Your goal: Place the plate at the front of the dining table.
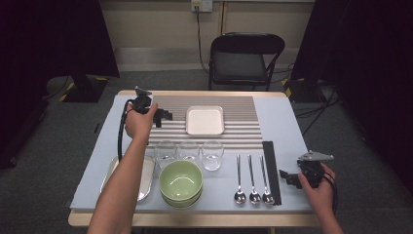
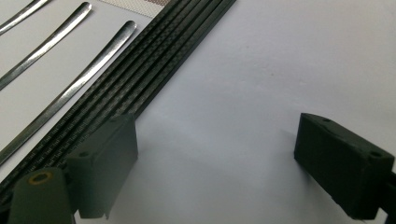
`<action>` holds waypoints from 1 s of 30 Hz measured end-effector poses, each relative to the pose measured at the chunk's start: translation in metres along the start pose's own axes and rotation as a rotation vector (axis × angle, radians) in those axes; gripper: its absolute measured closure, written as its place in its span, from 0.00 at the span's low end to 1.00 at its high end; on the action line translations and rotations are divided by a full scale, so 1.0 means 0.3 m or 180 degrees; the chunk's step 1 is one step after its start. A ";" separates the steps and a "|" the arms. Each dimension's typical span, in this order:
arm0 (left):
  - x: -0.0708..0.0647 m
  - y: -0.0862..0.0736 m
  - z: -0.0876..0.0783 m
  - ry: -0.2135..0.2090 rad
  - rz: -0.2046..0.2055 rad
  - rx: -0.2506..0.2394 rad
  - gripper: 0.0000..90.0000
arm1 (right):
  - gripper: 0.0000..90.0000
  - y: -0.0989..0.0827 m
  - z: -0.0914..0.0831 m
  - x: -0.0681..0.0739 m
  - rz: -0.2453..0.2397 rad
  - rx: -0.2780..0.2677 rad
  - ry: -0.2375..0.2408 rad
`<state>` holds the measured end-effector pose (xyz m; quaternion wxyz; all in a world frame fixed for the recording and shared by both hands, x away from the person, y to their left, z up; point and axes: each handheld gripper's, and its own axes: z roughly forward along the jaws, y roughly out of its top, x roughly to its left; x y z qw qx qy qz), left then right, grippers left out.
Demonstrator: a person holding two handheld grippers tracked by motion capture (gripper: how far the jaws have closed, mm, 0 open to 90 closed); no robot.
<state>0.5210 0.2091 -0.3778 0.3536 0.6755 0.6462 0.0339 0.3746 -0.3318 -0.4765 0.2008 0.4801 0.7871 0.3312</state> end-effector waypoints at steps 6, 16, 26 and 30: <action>0.012 -0.011 -0.004 0.0013 0.0012 0.0019 0.28 | 0.14 0.000 0.000 0.000 0.0001 0.0000 0.0000; 0.034 -0.023 -0.026 0.0027 0.0072 0.0039 0.28 | 0.14 0.000 0.000 0.000 0.0001 0.0000 0.0000; 0.033 -0.034 -0.043 0.0050 0.0161 0.0122 0.28 | 0.14 0.000 0.000 0.000 0.0001 -0.0001 0.0000; 0.033 -0.037 -0.052 0.0047 0.0188 0.0149 0.28 | 0.14 0.000 0.000 0.000 0.0001 -0.0001 0.0000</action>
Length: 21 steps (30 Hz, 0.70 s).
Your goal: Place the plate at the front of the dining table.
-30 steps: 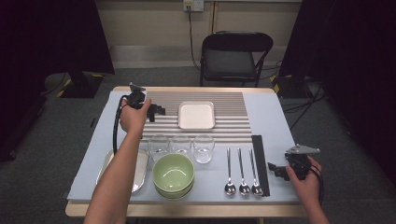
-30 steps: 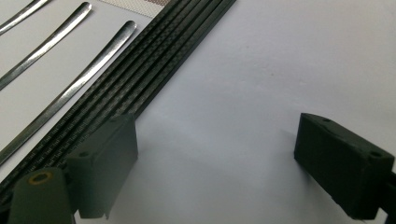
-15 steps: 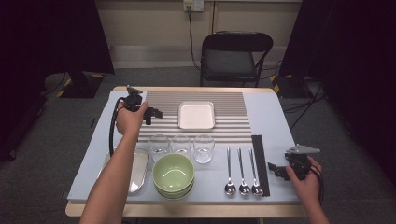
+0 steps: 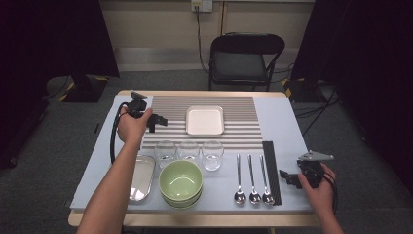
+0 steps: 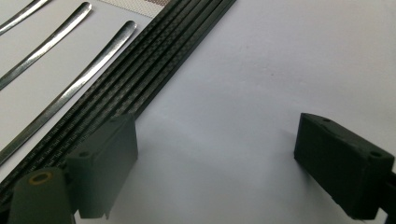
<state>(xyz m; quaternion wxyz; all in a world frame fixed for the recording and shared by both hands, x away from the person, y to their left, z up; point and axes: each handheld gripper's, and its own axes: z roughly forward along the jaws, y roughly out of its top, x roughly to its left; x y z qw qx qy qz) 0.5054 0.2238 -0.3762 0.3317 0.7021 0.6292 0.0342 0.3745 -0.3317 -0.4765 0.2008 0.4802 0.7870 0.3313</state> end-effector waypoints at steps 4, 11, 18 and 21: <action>0.005 -0.003 -0.010 0.0009 0.0003 0.0015 0.28 | 0.14 0.000 0.000 0.000 -0.0001 0.0001 0.0000; 0.010 -0.012 -0.026 -0.0007 -0.0016 -0.0024 0.28 | 0.14 0.000 0.000 0.000 0.0000 0.0000 0.0000; 0.022 -0.024 -0.030 0.0004 -0.0009 0.0000 0.28 | 0.14 0.000 0.000 -0.001 0.0001 0.0000 -0.0004; 0.026 -0.026 -0.037 -0.0008 0.0014 -0.0007 0.28 | 0.14 0.000 0.000 -0.001 0.0001 -0.0001 -0.0002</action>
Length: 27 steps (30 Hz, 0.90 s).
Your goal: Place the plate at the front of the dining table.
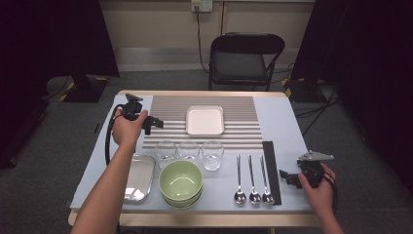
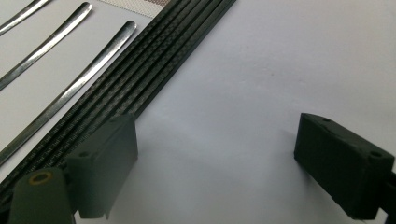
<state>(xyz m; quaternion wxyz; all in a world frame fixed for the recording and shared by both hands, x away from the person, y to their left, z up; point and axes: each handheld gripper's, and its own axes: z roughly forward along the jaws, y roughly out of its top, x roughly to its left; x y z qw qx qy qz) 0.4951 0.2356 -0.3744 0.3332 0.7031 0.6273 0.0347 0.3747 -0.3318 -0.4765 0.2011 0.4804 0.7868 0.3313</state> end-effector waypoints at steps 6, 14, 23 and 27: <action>0.001 -0.007 -0.011 0.0008 0.0031 -0.0036 0.28 | 0.14 0.000 0.000 0.000 0.0001 0.0001 0.0000; 0.009 -0.021 -0.028 -0.0033 0.0033 -0.0043 0.28 | 0.14 0.000 0.000 0.000 0.0000 0.0000 0.0001; 0.030 -0.030 -0.053 -0.0005 0.0020 -0.0079 0.28 | 0.14 0.000 0.000 0.000 0.0001 0.0000 0.0004; 0.035 -0.035 -0.064 0.0003 0.0048 -0.0061 0.28 | 0.14 0.000 0.000 0.000 0.0000 0.0001 0.0000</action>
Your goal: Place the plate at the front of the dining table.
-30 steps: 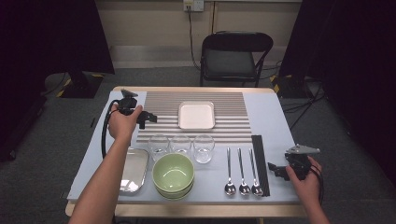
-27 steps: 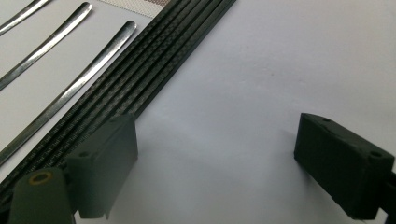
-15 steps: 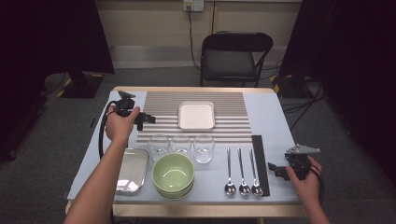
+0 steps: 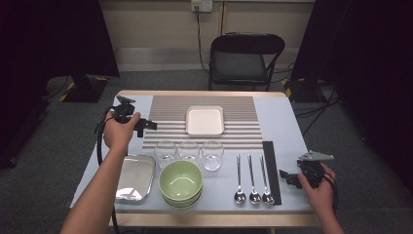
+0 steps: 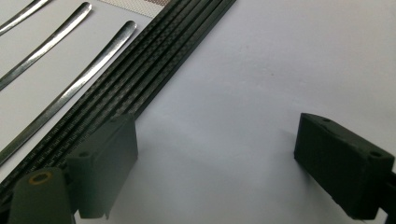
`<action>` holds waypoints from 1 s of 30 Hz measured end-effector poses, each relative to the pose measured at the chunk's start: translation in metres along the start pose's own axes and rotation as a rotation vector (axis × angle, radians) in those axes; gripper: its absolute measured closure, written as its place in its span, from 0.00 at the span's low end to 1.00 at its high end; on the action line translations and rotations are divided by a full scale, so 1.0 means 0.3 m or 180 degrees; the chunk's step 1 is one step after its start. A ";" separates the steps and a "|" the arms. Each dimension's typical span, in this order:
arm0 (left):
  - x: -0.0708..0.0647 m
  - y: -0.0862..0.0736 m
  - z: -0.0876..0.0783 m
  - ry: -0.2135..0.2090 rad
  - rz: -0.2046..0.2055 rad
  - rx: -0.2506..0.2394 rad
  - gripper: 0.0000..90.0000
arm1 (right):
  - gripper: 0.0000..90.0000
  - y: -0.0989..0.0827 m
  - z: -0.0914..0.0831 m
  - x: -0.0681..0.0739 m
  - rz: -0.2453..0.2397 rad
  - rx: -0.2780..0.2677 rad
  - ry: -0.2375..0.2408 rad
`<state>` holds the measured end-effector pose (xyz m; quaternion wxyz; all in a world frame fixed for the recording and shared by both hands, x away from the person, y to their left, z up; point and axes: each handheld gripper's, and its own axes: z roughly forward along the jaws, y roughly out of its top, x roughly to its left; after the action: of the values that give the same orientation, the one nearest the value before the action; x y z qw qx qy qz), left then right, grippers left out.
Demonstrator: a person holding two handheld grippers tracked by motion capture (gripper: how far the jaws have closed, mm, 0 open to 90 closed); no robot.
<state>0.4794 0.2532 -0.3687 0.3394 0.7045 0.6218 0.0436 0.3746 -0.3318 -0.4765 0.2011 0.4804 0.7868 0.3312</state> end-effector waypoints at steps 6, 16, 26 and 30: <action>0.002 -0.004 -0.014 -0.0028 -0.0025 -0.0037 0.28 | 0.14 0.000 0.000 0.000 -0.0001 0.0000 0.0000; 0.001 -0.015 -0.031 0.0047 0.0089 -0.0005 0.28 | 0.14 0.000 0.000 0.000 0.0000 -0.0001 0.0003; 0.004 -0.037 -0.047 0.0052 0.0134 -0.0012 0.28 | 0.14 0.000 0.000 0.000 0.0000 -0.0001 0.0006; 0.015 -0.047 -0.051 0.0047 0.0137 -0.0019 0.28 | 0.14 0.000 0.000 0.000 0.0000 0.0001 -0.0001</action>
<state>0.4611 0.2637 -0.3663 0.3359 0.7164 0.6088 0.0578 0.3746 -0.3319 -0.4765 0.2012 0.4805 0.7868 0.3311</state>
